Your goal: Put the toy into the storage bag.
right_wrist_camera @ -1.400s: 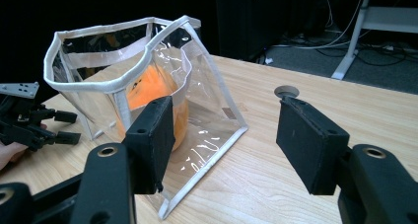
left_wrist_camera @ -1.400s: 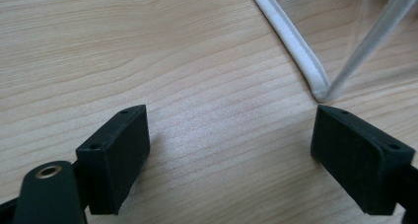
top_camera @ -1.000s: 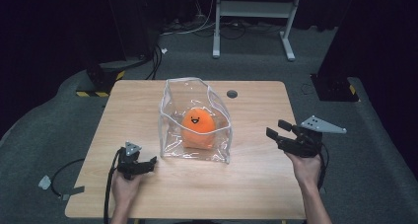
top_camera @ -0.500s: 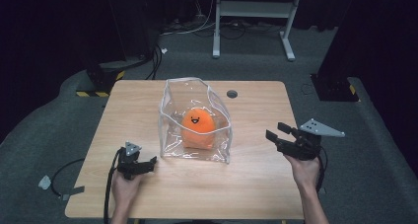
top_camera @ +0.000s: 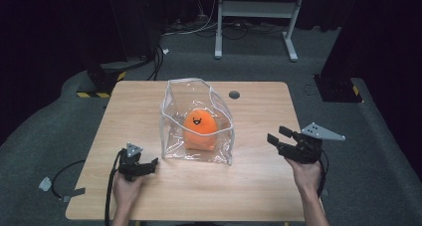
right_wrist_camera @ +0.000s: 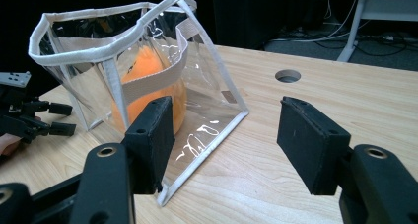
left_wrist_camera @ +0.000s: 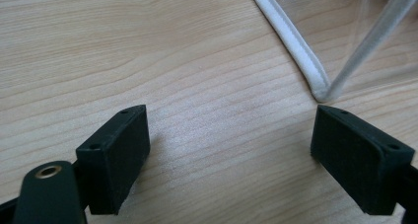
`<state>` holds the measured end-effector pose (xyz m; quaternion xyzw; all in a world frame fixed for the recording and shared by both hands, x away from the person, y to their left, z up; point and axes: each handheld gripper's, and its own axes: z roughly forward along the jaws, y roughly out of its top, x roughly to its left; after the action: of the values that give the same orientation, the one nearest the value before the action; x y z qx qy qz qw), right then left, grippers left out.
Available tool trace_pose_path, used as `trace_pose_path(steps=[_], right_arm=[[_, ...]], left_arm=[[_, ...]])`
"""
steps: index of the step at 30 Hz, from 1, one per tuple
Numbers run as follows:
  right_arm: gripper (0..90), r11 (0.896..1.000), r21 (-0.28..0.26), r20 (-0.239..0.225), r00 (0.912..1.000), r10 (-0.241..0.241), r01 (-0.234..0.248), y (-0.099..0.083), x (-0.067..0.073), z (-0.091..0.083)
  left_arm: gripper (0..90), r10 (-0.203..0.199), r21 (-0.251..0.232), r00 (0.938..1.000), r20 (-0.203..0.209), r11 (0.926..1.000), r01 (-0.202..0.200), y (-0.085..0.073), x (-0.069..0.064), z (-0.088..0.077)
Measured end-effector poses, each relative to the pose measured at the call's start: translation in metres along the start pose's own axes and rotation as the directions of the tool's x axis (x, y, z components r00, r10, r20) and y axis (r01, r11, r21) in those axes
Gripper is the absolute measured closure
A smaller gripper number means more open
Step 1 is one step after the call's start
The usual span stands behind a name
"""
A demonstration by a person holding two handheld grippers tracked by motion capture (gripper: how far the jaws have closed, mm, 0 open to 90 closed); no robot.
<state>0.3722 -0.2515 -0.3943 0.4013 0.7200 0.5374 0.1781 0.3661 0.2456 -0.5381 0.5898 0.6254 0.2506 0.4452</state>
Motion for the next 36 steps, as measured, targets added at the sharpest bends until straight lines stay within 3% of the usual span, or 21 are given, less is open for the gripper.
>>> trace_pose_path(steps=[36], right_arm=[[38.4, 1.0, 0.031, 0.013, 0.9999, -0.002, 0.001, -0.018, 0.004, 0.016]], left_arm=[[15.1, 0.001, 0.0, 1.0, 0.0, 1.0, -0.001, 0.0, 0.0, 0.0]])
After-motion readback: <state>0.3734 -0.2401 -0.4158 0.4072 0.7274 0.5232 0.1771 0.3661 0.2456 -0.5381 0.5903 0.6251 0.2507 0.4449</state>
